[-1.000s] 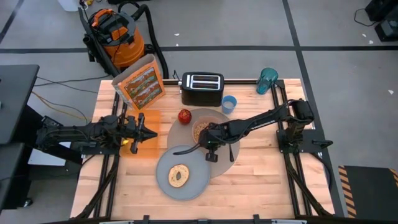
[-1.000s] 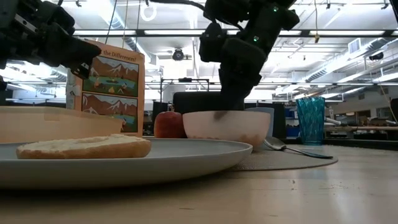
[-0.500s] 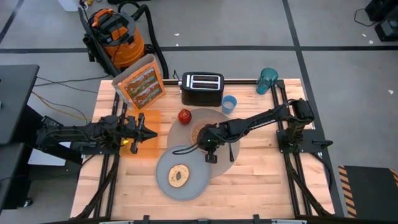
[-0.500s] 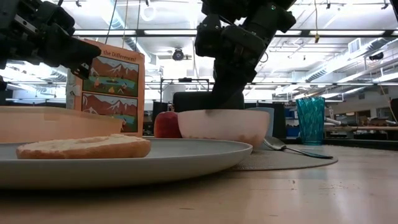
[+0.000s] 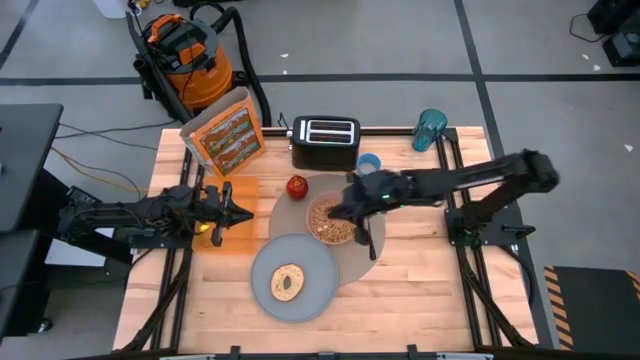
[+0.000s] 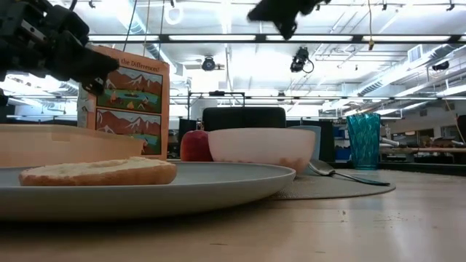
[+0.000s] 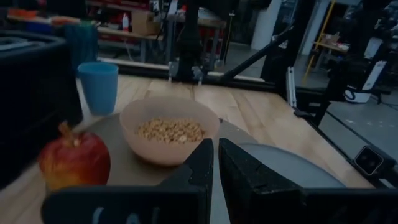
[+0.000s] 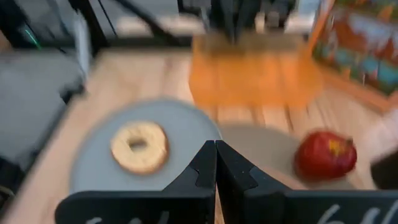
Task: Arrange a breakfast setting
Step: Return to Home Position
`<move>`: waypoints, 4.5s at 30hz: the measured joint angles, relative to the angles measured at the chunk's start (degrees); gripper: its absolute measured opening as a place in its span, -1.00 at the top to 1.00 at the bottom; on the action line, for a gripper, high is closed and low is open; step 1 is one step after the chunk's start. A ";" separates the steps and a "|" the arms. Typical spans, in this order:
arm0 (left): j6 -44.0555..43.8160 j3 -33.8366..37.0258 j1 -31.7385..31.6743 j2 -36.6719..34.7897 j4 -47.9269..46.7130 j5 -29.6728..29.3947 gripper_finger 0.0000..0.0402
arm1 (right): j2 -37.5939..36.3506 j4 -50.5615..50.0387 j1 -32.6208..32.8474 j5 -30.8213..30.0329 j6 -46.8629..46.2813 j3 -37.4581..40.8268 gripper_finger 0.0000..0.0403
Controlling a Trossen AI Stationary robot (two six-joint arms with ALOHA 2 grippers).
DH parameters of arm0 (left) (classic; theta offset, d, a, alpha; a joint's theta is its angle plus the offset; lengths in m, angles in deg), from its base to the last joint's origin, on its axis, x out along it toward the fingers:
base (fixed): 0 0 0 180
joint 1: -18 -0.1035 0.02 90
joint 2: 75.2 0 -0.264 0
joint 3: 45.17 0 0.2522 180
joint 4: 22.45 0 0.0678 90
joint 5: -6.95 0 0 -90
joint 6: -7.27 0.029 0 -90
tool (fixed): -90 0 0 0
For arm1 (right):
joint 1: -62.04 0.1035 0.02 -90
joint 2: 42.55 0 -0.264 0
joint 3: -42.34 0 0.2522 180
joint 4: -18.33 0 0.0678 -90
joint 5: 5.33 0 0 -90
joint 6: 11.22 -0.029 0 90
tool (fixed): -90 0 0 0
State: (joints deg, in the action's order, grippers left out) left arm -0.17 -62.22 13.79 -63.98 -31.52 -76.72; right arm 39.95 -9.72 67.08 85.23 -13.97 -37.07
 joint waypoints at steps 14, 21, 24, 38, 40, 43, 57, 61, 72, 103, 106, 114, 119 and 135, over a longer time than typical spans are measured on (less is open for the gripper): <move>-0.92 0.00 0.00 0.00 -1.09 -0.23 0.84 | -32.10 31.48 0.08 0.70 -7.38 31.87 0.94; 2.20 0.00 0.00 0.00 -0.57 -0.27 0.84 | -41.98 32.38 -0.02 -2.43 -3.58 42.17 0.89; 4.99 -0.02 -0.01 -0.02 1.74 -0.31 0.84 | -47.22 32.73 -0.02 -2.52 -3.22 46.62 0.90; 3.72 -0.02 -0.13 -0.84 2.42 -5.20 0.84 | -75.58 32.45 -0.02 -2.64 -3.50 65.02 0.89; 4.05 -0.02 -0.13 -1.63 1.79 -5.32 0.84 | -79.12 28.77 -0.02 -2.62 -3.71 65.23 0.89; 3.38 -0.02 -0.11 -3.41 0.34 -6.25 0.84 | -82.54 25.94 -0.02 -2.58 -3.87 65.32 0.89; 2.74 0.07 -0.11 -10.96 -6.85 -4.38 0.84 | -82.40 17.27 0.04 0.06 -7.47 65.25 0.88; 5.40 0.02 -0.10 -11.02 -6.41 -2.11 0.84 | -82.40 17.76 0.04 -0.72 -7.58 65.25 0.88; 10.96 2.80 -0.16 -10.83 -2.59 -7.65 0.84 | -82.01 15.34 0.09 0.51 -5.55 65.24 0.88; 9.58 2.86 -0.15 -10.86 -2.01 -7.99 0.84 | -80.39 16.12 0.09 0.57 -7.64 65.25 0.88; 9.57 2.89 -0.17 -10.86 -1.94 -7.99 0.84 | -80.39 16.12 0.09 0.57 -7.63 65.25 0.88; 9.57 2.89 -0.15 -10.86 -1.88 -7.99 0.84 | -80.39 16.12 0.09 0.57 -7.63 65.25 0.88; 9.55 2.91 -0.17 -10.86 -1.90 -7.99 0.84 | -80.39 16.12 0.09 0.57 -7.64 65.25 0.88; 9.57 2.93 -0.17 -10.86 -1.90 -7.99 0.84 | -80.39 16.14 0.09 0.57 -7.64 65.25 0.88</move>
State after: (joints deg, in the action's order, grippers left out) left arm 9.40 -59.29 13.62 -74.84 -33.42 -84.70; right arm -40.45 6.41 67.17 85.80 -21.60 28.18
